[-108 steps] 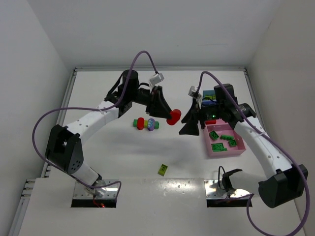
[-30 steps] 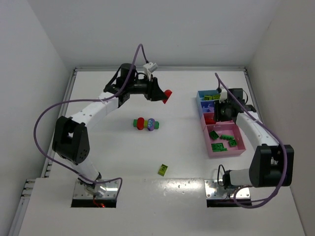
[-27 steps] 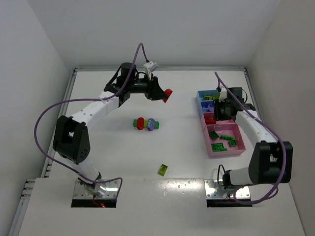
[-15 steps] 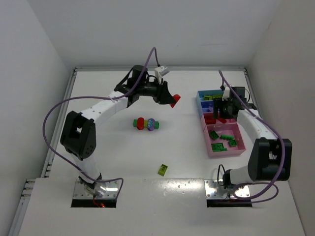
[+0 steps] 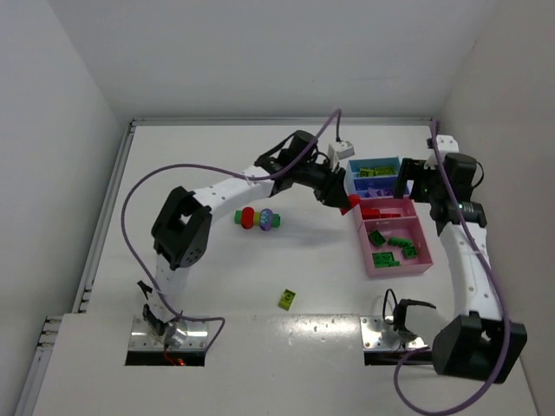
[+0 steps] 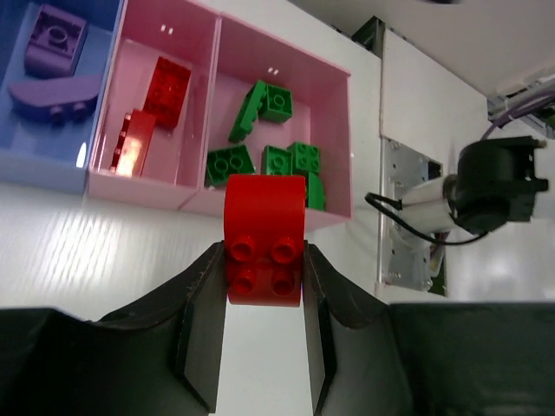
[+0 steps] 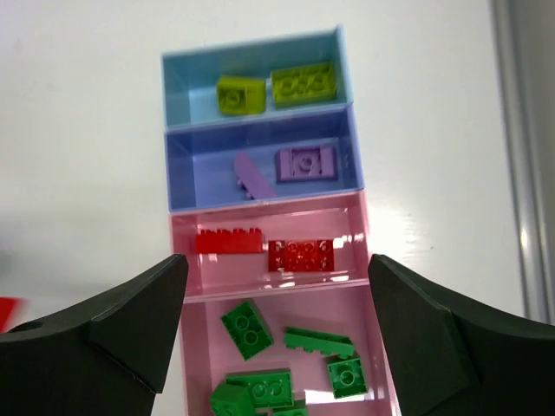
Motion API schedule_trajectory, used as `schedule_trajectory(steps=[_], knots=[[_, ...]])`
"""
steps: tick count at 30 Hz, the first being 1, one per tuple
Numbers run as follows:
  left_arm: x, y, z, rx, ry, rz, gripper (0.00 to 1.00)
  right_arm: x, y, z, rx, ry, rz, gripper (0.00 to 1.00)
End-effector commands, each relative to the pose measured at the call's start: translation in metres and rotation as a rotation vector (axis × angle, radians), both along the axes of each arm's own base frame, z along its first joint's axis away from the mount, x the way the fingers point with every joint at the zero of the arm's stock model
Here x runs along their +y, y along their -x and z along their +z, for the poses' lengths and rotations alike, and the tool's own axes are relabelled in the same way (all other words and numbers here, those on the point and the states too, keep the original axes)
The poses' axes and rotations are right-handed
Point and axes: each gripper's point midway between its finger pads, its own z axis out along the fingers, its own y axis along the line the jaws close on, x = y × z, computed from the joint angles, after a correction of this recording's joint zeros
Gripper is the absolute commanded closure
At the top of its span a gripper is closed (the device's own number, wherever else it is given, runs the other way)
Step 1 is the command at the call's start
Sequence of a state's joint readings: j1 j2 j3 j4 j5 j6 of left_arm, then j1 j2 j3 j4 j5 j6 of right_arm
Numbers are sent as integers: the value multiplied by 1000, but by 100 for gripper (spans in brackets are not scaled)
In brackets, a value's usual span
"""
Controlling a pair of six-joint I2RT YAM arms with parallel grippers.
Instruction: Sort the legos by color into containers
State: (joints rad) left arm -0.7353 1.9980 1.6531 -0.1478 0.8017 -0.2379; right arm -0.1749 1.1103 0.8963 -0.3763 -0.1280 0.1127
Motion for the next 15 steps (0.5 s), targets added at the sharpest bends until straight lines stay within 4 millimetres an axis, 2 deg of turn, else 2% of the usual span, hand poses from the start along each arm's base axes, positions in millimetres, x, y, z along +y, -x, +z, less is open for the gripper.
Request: schedule_trajectory(steps=[1,2,3,4,5,6,7,8,9,11,13,15], knots=[[-27,-3,5,-36,9,-40,100,-5,9,39,-104,-20,-46,15],[-33,-2,1,-28,2,-49,100,-7,13,41,-107,-19,-55,13],[-38,-7,-12,-15,-10,-49,100,-6,18,48,-125,-27,-62,13],[-47,-10,-4,-40,7,-50,100,-7,23,44,-112,-41,-78,13],[-50,-13,-8,-33,0,-50,100,-6,25,42,-112,-41,-78,13],[-57,-13,-26,-15,-24,-52,100,-9,26,42,-113,-57,-97,13],[-61,-17,-29,-16,-23,-52,100,-8,29,37,-114,-94,-117,13],[-69,-16,-26,-26,-13,-62,100,-14,32,42,-131,-124,-140,13],[-73,-19,-39,-14,-25,-63,99,-16,34,36,-119,-165,-165,13],[-82,-21,-36,-35,-13,-62,97,-24,36,34,-125,-203,-184,13],[-87,-27,-38,-44,-10,-54,93,-19,41,26,-93,-242,-172,13],[-96,-29,-40,-56,-4,-55,89,-23,43,25,-87,-242,-179,13]])
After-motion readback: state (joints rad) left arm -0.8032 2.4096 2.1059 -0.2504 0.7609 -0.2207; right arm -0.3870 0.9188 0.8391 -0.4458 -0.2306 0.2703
